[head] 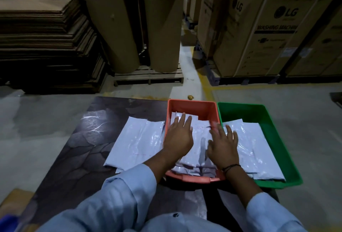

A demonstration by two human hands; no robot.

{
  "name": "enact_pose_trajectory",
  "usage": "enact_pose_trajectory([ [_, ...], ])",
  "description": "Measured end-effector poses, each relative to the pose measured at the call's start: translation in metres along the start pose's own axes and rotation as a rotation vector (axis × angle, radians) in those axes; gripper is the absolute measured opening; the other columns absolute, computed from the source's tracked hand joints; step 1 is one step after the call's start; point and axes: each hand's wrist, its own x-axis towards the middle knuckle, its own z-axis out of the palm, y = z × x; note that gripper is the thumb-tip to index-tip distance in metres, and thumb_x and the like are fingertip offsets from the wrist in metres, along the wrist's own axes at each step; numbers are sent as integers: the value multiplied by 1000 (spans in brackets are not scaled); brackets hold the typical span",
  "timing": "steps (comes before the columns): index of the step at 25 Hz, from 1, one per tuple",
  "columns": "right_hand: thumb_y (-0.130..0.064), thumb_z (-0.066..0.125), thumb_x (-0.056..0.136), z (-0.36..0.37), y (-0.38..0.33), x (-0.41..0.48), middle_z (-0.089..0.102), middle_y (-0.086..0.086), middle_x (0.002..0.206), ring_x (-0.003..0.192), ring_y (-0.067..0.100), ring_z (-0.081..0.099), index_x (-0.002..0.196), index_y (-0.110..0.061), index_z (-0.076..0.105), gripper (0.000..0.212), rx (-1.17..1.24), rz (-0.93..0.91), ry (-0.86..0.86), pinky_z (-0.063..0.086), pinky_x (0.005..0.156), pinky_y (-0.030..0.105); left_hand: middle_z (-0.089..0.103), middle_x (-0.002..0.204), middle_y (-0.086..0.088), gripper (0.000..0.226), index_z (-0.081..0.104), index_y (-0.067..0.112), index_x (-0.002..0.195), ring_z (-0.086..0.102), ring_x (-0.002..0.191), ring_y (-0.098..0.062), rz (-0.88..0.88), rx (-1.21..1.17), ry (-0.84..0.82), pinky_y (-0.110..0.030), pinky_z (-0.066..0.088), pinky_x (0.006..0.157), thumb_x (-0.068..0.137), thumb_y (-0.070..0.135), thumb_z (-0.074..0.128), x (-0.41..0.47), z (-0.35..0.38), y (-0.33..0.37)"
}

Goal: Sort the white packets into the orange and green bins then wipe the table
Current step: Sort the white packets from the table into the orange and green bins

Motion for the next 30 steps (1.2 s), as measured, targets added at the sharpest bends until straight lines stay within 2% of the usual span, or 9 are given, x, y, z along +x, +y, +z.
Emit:
enact_pose_trajectory([
  [4,-28,53,83,2,-48,10,49,16,145,135,45,38,121,-16,66,43,122,1,102,28,112,60,27,165,-5,48,34,18,155,20,153,-27,-86,-188,184,-42,23,123,109,28,31,-5,-46,-28],
  [7,-31,47,86,-1,-96,17,49,15,146,137,44,37,123,-16,65,43,200,-64,102,31,112,58,33,162,-9,47,39,14,152,26,151,-31,-168,-191,229,-44,25,122,108,27,32,-11,-62,-76],
  [11,-25,52,87,-2,-150,25,49,18,145,139,44,37,125,-12,63,42,218,-202,88,31,114,57,39,158,-8,49,40,15,151,34,147,-30,-308,-189,221,-49,32,118,107,35,34,-30,-71,-140],
  [14,-20,59,87,3,-189,29,48,23,145,137,47,38,127,-9,61,42,237,-287,17,30,116,53,33,161,-8,51,36,17,152,31,147,-34,-387,-128,149,-51,30,119,105,37,38,-45,-69,-177],
  [18,-25,56,91,20,-234,29,32,21,157,143,42,30,142,-12,48,53,217,-309,-230,26,119,50,6,168,-11,54,26,23,156,5,153,-42,-527,-8,-60,-55,15,121,105,37,39,-52,-59,-210],
  [20,-30,52,94,34,-247,29,20,18,162,147,40,21,147,-15,39,57,144,-268,-350,18,121,48,0,168,-11,57,22,26,158,3,153,-42,-522,13,-140,-56,14,121,105,38,39,-53,-54,-223],
  [23,-45,41,98,58,-252,21,0,14,166,151,39,1,155,-22,20,65,41,-125,-529,6,122,53,-8,168,-10,60,11,35,159,2,153,-41,-425,21,-254,-55,11,122,105,44,37,-62,-43,-239],
  [26,-67,31,94,76,-248,4,-11,16,165,150,40,-13,158,-23,10,80,-9,-110,-569,-5,122,54,-7,168,-10,65,2,42,159,2,152,-41,-359,86,-294,-57,7,122,103,53,34,-73,-33,-251],
  [30,-78,29,88,83,-253,-16,-8,20,165,149,41,-18,157,-17,17,92,-72,-153,-527,-13,119,58,-4,168,-11,71,2,39,159,3,152,-41,-360,143,-263,-58,7,121,100,59,36,-83,-30,-263],
])
